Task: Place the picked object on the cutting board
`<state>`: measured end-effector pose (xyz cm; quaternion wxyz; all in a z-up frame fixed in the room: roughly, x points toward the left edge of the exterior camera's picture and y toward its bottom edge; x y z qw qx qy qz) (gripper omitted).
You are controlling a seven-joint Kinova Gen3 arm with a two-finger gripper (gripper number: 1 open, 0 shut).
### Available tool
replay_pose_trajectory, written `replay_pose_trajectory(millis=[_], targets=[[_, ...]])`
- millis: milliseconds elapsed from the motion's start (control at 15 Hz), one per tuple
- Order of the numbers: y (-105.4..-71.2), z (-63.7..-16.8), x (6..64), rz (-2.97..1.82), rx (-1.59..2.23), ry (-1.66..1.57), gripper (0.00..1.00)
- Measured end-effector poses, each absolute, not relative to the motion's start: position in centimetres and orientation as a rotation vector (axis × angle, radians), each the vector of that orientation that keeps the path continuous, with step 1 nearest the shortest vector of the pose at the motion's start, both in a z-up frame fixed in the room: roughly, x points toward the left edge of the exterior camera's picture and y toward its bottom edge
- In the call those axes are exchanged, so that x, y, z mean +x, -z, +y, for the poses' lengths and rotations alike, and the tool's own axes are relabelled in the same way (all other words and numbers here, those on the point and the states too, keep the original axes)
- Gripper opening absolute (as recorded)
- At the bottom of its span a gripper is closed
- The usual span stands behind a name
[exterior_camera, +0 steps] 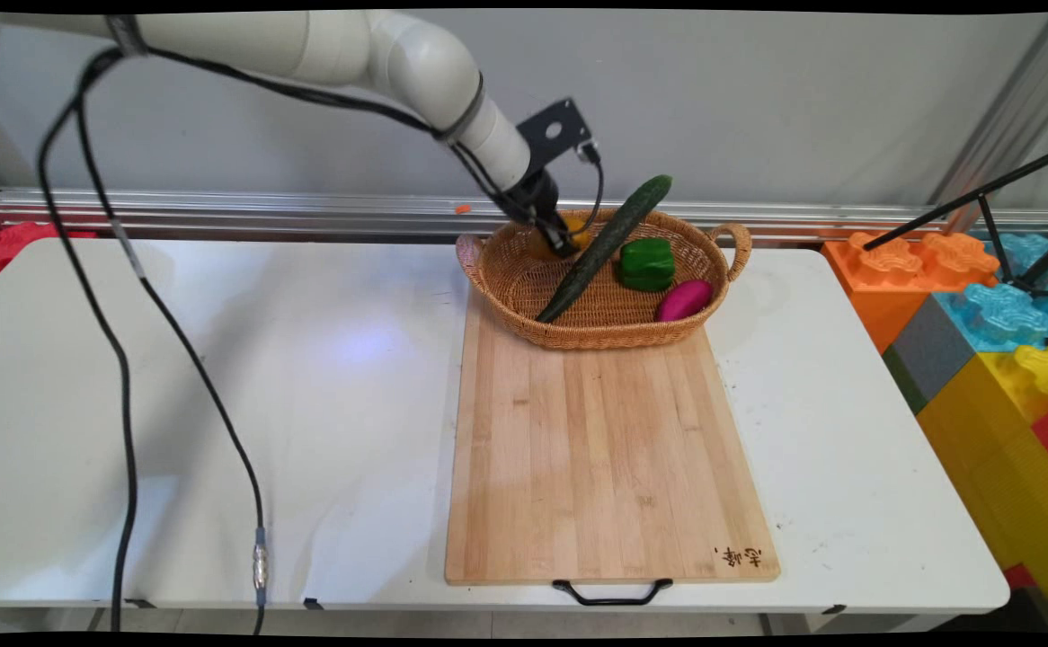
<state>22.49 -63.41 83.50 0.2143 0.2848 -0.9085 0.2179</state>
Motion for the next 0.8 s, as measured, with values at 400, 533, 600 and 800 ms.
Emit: replay_pose_trajectory(millis=[400,533,600,800], targets=[[-89.9,-58.6,18.8,-2.476,0.672,-0.570,0.00],[-90.6,-56.5,17.0,-2.477,0.623,-0.488,0.00],[-90.6,-55.5,16.0,-2.479,0.598,-0.443,0.00],[-89.8,-52.8,13.3,-2.489,0.534,-0.320,0.00]])
